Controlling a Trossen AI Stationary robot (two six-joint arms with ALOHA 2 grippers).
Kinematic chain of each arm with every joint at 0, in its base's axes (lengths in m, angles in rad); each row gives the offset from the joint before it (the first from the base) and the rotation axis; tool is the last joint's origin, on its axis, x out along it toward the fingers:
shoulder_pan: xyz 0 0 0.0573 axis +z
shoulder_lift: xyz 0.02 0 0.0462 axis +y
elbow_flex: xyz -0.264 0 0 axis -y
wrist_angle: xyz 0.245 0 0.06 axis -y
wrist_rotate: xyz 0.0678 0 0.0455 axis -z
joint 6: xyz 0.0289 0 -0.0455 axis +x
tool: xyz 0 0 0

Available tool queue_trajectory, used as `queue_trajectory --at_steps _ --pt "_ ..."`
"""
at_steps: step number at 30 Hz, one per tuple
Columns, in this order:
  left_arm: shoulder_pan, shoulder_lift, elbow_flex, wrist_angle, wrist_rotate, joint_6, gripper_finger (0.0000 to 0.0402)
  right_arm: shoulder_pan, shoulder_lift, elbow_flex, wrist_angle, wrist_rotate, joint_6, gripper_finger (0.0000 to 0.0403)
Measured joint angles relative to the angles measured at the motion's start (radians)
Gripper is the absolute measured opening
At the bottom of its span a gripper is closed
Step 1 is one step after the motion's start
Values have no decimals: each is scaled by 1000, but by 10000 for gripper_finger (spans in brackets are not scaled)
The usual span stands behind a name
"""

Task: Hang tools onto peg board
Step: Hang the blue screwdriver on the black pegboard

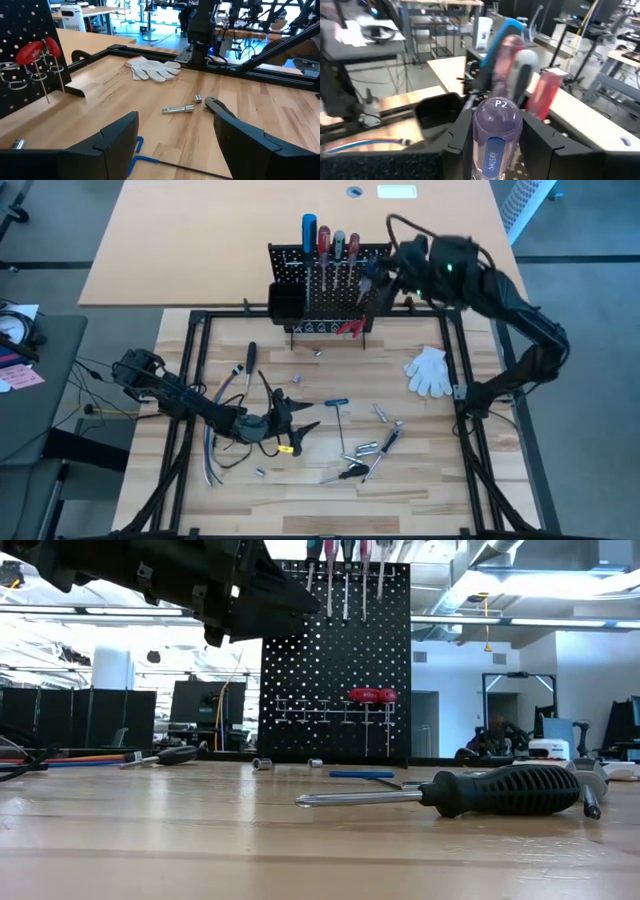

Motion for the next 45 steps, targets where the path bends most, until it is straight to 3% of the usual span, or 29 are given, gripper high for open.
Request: queue_trajectory --at_steps 9,25,32,45 --pt "0 0 0 -17 0 -3 256 -112 87 148 -99 -10 -10 122" --pt "0 0 0 -16 0 -4 256 -155 87 148 -94 -57 6 122" --pt "0 0 0 -15 0 -4 256 -156 85 148 -100 -126 24 122" --pt "0 0 0 -15 0 -4 256 -169 83 148 -128 -119 28 122"
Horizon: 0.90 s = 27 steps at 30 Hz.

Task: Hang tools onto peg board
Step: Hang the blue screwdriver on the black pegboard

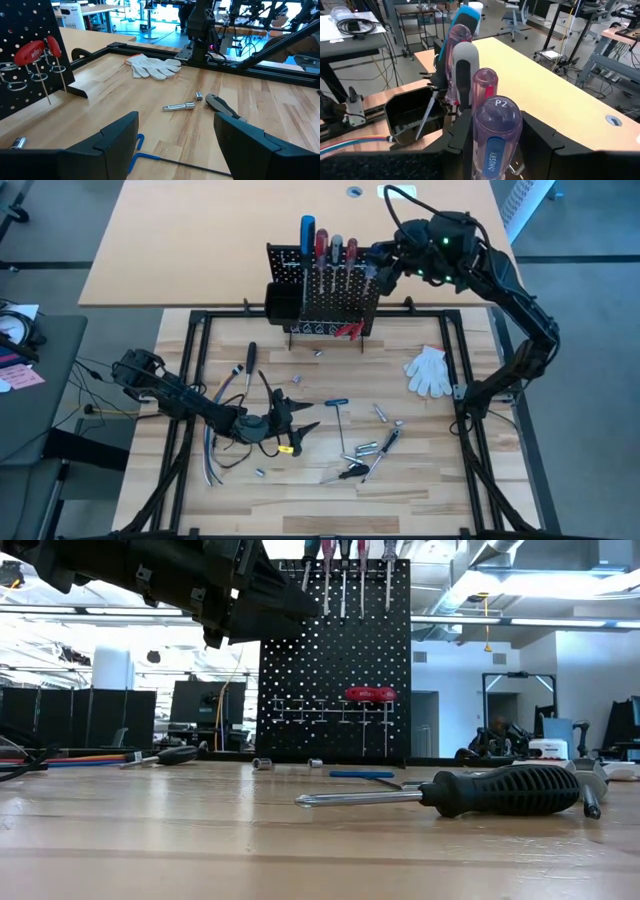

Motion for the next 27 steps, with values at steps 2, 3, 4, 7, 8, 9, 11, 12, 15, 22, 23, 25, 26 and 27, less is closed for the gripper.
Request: queue_trajectory --at_steps 2,3,4,7,8,9,11,12,15,22,23,25,26,27 --pt "0 0 0 0 0 0 256 0 -7 0 -22 1 0 122" --pt "0 0 0 0 0 0 256 4 -11 0 -31 1 0 122" --pt "0 0 0 0 0 0 256 9 -17 0 -43 0 0 122" --pt "0 0 0 0 0 -3 256 10 -28 0 -66 -7 -1 122" --pt "0 0 0 0 0 -3 256 13 -30 0 -76 -13 0 122" --pt "0 0 0 0 0 -3 256 16 -32 0 -91 -18 0 122" --pt "0 0 0 0 0 -5 256 22 -31 -1 -81 -28 -1 122" --pt "0 0 0 0 0 -7 256 24 -31 -1 -83 -41 -1 122" --pt "0 0 0 0 0 -8 256 29 -30 -1 -72 -70 -3 122" --pt "0 0 0 0 0 -8 256 28 -29 -1 28 -73 -9 122" --pt "0 0 0 0 0 -7 256 25 -29 -1 47 -73 -9 122" --pt "0 0 0 0 0 -7 256 19 -29 -1 72 -71 -9 122" --pt "0 0 0 0 0 -7 256 14 -29 -1 78 -71 -10 122" --pt "0 0 0 0 0 -8 256 8 -29 -1 86 -71 -10 122"
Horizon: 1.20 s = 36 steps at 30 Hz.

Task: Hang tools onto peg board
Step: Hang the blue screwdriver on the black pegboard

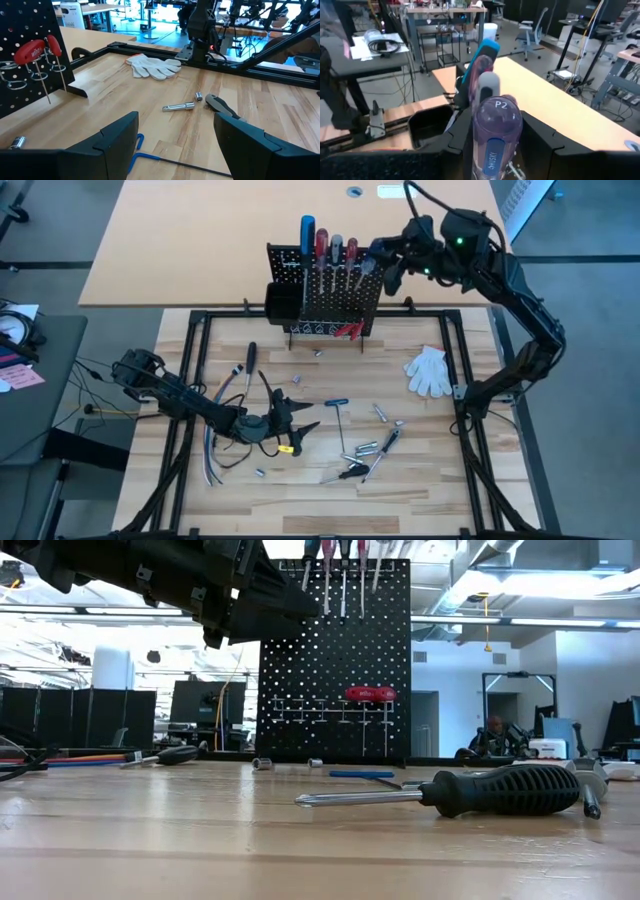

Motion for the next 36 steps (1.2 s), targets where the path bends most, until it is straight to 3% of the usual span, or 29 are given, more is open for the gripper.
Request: queue_trajectory --at_steps 10,19,27,36 --pt "0 0 0 0 0 0 256 -63 0 -4 -4 4 18 122" --pt "0 0 0 1 0 -4 256 -75 76 -10 15 8 -5 122" --pt "0 0 0 0 0 -4 256 -77 116 -10 59 12 -4 205" --pt "0 0 0 -1 0 -4 256 -72 79 -10 70 87 -2 212"
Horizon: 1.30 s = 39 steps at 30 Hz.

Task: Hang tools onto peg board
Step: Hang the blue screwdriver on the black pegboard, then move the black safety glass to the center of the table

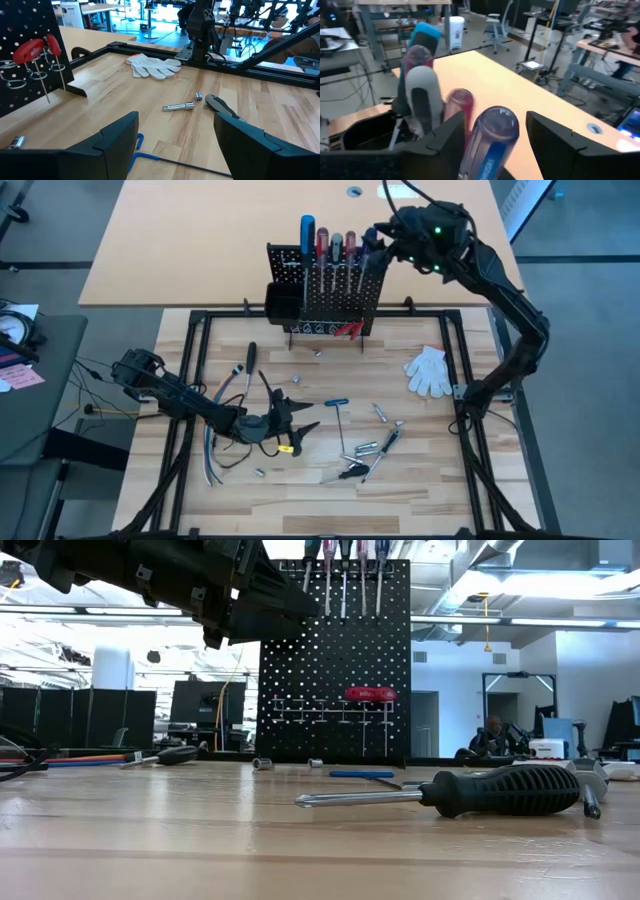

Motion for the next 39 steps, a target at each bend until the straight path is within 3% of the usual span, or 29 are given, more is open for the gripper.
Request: queue_trajectory --at_steps 8,13,17,24,29,32,36,39 --pt "0 0 0 -1 0 12 256 68 -78 0 -31 0 -66 207" --pt "-1 -1 0 -26 0 19 256 145 -126 -2 -150 0 -118 207" --pt "-2 -42 0 -125 -19 10 256 213 -177 -92 -248 -1 -153 207" --pt "-34 -131 0 -419 -173 -60 256 315 -351 -497 -177 -2 -149 207" --pt "-25 -139 -1 -603 -174 -181 256 389 -502 -875 27 -2 -56 207" --pt "15 -140 -31 -631 -88 -239 256 462 -567 -1092 170 -2 39 207" --pt "70 -132 -103 -536 79 -213 256 587 -592 -1332 359 -3 161 207" --pt "100 -128 -156 -473 114 -193 256 684 -563 -1465 498 -4 227 207"
